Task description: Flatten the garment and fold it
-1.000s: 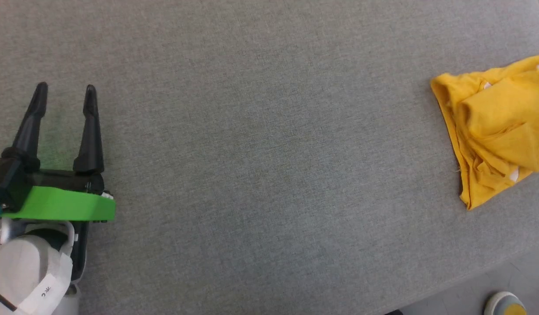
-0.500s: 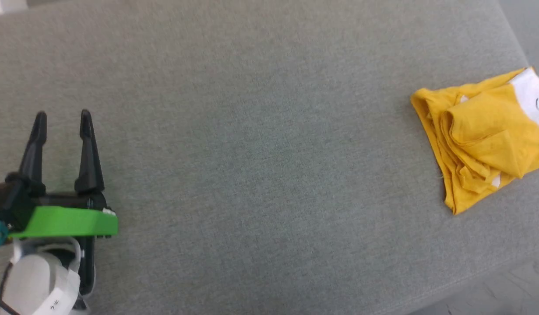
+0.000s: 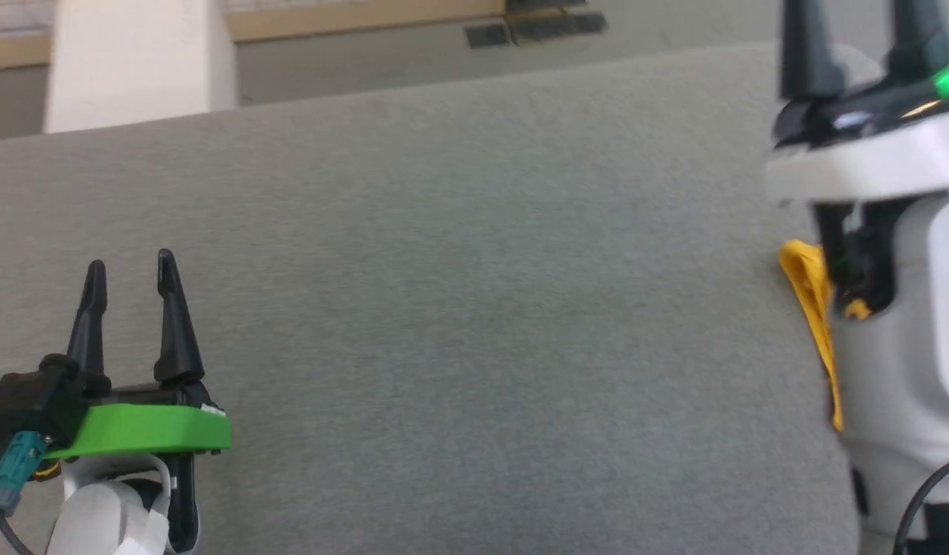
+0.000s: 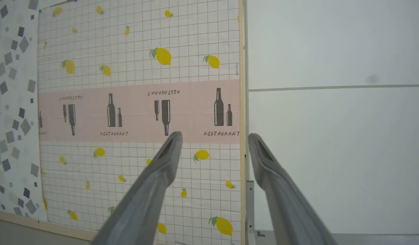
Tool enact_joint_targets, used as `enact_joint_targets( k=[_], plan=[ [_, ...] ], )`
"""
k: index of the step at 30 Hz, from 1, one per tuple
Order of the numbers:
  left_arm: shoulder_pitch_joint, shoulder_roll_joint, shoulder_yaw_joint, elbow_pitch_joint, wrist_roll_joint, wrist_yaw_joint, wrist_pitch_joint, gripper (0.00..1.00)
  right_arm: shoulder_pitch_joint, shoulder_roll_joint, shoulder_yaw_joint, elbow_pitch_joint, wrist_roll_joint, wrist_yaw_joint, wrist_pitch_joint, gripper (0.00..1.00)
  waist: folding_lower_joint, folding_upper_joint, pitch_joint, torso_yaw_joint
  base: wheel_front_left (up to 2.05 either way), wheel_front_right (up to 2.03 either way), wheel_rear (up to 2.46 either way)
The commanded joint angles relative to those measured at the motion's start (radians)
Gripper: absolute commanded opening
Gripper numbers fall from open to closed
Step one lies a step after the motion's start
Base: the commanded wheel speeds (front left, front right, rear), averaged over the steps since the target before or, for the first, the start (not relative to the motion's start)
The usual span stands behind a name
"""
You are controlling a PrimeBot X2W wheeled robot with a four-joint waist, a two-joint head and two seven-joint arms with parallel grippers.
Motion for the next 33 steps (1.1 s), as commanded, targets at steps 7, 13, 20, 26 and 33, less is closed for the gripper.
enact_joint_targets(
  k=[7,13,20,26,33],
  plan=[
    [0.016,-0.033,-0.013,0.033,-0.002,0.008,-0.012,1.0,0.178,0.05,-0.014,0.029,0.018,-0.002,-0.063,1.0,0.0001,0.0,-0.164,0.175,0.0,0.0,0.0],
    [0.041,-0.051,-0.032,0.062,0.008,0.003,-0.017,1.0,0.345,0.052,-0.01,0.082,0.078,-0.002,-0.077,1.0,0.0001,0.0,-0.216,0.203,0.0,0.0,0.0],
    [0.079,-0.078,-0.07,0.099,0.033,0.006,-0.019,1.0,0.495,0.052,-0.041,0.111,0.049,-0.002,-0.08,1.0,0.0001,0.0,-0.243,0.205,0.0,0.0,0.0],
    [0.089,-0.088,-0.092,0.146,0.061,0.021,-0.02,1.0,0.579,0.052,-0.072,0.128,-0.006,-0.002,-0.081,1.0,0.0001,0.0,-0.238,0.196,0.0,0.0,0.0],
    [0.091,-0.103,-0.115,0.216,0.061,0.035,-0.008,1.0,0.623,0.052,-0.066,0.172,-0.025,-0.002,-0.081,1.0,0.0001,0.0,-0.226,0.185,0.0,0.0,0.0]
  ],
)
